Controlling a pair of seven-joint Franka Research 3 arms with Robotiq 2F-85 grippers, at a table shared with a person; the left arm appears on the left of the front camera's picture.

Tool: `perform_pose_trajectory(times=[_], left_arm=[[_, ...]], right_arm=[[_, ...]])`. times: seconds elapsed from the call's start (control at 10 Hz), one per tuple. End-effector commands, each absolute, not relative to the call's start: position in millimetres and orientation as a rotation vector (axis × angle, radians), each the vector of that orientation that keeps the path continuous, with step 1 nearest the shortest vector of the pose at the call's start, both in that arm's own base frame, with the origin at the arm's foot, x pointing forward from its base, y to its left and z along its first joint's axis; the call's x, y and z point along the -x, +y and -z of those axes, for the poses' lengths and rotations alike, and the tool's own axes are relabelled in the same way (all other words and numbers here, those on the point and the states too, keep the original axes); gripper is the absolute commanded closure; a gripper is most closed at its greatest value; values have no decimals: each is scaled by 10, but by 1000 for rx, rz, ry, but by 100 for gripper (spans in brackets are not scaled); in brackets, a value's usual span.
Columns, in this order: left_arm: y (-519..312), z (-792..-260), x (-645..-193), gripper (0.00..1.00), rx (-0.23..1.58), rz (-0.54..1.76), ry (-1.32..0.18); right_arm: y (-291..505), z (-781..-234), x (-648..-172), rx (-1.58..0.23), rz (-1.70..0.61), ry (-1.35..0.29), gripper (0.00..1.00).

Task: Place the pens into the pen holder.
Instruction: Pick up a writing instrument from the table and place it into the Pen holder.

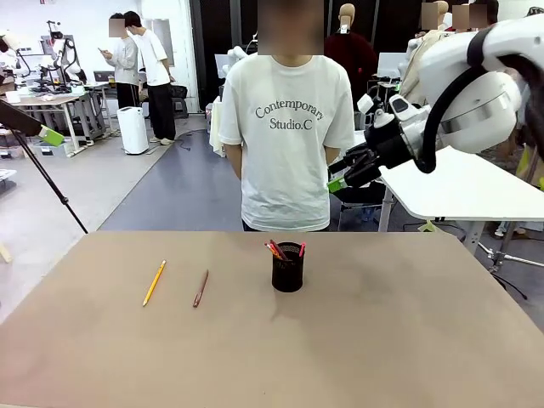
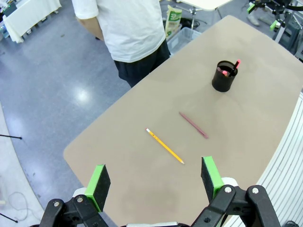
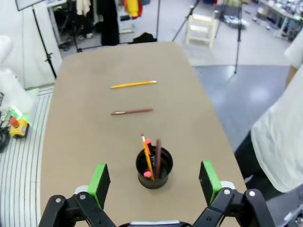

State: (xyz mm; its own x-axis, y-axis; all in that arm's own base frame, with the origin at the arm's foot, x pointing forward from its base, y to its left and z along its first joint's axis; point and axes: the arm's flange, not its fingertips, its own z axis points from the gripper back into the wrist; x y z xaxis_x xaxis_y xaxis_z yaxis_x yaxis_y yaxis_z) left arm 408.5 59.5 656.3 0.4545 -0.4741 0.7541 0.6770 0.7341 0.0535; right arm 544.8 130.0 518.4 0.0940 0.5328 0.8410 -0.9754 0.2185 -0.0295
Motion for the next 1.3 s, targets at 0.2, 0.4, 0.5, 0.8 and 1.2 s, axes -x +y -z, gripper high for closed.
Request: perform_pose_trajectory(times=[0.2,0.4,0.5,0.8,1.2], left_arm=[[590,-6563,-4068,0,272,729,-837],[590,-6563,-4068,0,272,729,-837],[590,-6563,-4068,0,272,729,-837],[590,-6563,-4068,0,272,729,-837],[590,-6563,-4068,0,272,729,-837]], right_arm=[[1048,-5332,-5232,-525,-1109,-773,0],[789,-5506,-5161,-458,-1043,-739,0],[684,-5600,-5071,-458,-1055,-725,0],[368,-5835,-4954,-442,-1118,-713,0],[331,-5840,-4940,-461,-1120,-727,0]])
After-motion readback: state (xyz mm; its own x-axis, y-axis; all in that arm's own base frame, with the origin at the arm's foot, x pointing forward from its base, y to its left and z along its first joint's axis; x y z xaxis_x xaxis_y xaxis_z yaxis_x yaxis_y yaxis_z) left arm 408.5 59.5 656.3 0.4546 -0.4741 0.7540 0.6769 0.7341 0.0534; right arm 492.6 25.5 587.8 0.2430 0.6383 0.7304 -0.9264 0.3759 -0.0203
